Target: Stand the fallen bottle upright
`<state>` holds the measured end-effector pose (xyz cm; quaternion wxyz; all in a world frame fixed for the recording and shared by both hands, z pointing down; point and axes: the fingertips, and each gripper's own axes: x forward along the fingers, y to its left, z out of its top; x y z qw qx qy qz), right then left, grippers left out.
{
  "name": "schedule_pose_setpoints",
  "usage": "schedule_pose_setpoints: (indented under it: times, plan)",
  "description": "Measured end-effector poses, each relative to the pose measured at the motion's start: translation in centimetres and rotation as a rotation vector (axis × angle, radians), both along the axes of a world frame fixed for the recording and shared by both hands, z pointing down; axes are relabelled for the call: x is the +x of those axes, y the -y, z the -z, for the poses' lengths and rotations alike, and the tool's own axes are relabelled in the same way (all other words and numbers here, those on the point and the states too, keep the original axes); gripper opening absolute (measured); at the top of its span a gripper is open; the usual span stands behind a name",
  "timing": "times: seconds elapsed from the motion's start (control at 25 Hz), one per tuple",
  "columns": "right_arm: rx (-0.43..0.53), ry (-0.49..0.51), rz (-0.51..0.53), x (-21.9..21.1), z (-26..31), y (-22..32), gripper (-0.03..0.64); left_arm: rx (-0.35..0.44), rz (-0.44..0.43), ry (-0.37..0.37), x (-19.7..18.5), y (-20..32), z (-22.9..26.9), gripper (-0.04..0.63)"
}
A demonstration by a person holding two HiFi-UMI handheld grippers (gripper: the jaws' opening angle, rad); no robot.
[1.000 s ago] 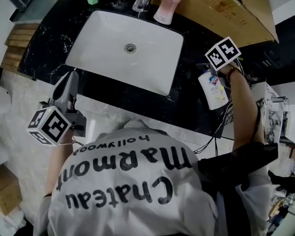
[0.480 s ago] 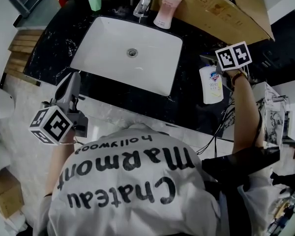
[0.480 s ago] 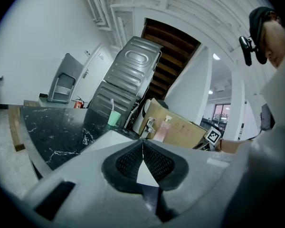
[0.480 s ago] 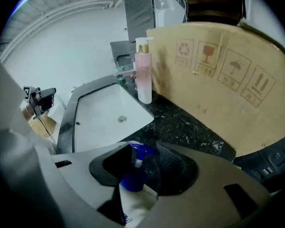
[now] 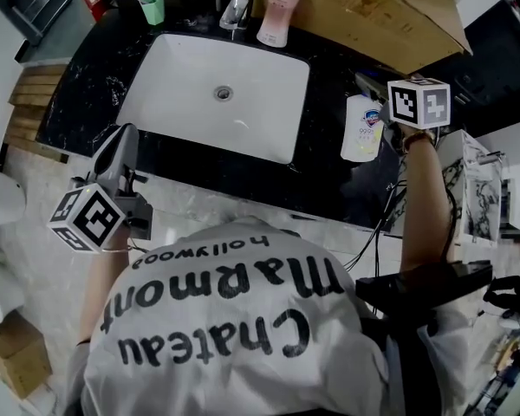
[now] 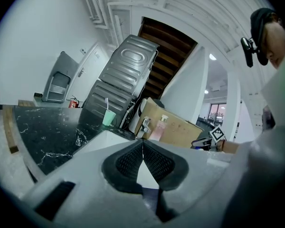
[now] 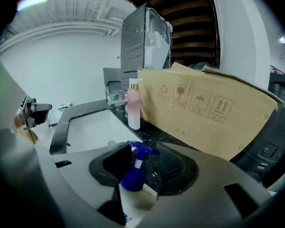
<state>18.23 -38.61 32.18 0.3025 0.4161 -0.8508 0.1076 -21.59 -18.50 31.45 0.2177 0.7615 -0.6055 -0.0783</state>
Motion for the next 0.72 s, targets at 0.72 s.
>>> schedule_pose_setpoints:
  times: [0.72]
  plan:
    - [0.29, 0.07, -0.169, 2.3, 3.6, -2.5, 0.166, -0.013, -0.02, 0.003, 0.3, 0.2, -0.3, 0.015]
